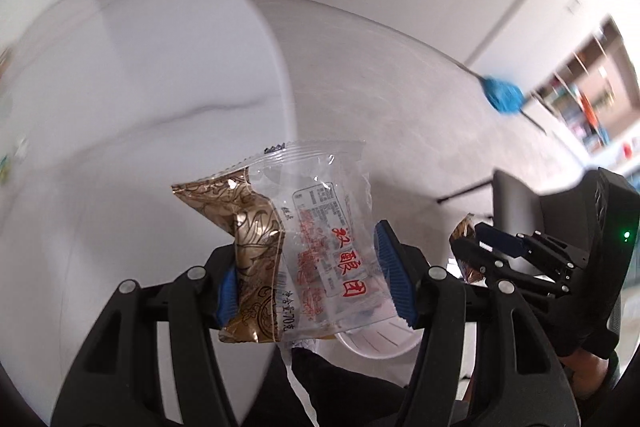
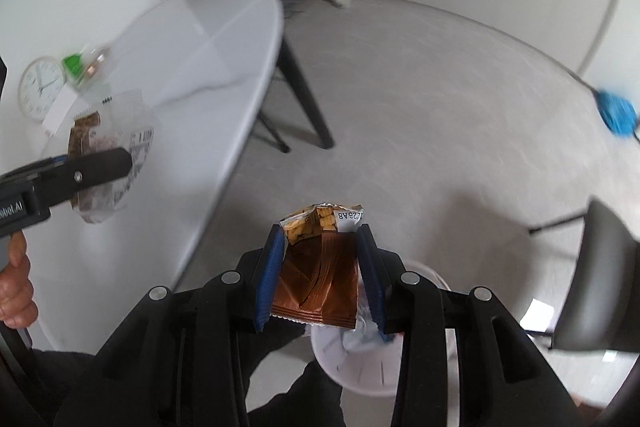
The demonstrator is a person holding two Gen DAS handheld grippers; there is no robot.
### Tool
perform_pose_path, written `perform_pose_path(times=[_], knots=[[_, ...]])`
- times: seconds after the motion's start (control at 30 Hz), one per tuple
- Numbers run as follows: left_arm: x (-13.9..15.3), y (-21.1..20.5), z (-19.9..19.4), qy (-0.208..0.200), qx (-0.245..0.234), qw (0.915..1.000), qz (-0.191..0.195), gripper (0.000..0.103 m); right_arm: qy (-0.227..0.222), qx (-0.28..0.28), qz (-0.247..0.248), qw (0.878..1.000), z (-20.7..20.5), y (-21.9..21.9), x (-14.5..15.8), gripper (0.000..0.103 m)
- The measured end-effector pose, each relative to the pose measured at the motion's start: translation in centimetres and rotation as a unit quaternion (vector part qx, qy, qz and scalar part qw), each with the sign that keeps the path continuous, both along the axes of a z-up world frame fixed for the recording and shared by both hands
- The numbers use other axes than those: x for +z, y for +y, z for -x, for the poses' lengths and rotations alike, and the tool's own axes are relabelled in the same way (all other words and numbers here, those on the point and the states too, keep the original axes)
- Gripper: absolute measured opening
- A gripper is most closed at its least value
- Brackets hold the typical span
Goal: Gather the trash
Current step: 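Carry the snack bag and brown wrapper to the wastebasket and release both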
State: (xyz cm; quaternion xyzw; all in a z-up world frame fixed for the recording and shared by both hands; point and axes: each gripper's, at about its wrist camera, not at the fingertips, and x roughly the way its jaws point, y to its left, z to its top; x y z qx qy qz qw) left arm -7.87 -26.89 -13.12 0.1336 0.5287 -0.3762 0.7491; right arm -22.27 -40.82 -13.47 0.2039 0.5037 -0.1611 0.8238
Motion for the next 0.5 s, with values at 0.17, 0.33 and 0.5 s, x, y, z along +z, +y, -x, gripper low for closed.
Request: perform_pose_path(times=[0.17, 0.33, 0.5], knots=[[0.4, -2.2, 2.8, -0.011, -0.066, 0.9978, -0.002, 0.058, 0.001, -0.044, -0.003, 0.999, 3.8, -0.1, -0.4, 0.038], [0.5, -3.9, 5.3, -0.012, -0.135, 0.9908, -0.004, 0.058, 0.008, -0.091, -0.01, 0.996, 6.1, 0.0, -1.7, 0.039], [0.4, -4.9, 7.6, -0.028, -0.183, 0.9827, -0.014, 0.059, 0.024, -0.125, -0.037, 0.991, 7.3, -0.4, -5.2, 0.04]])
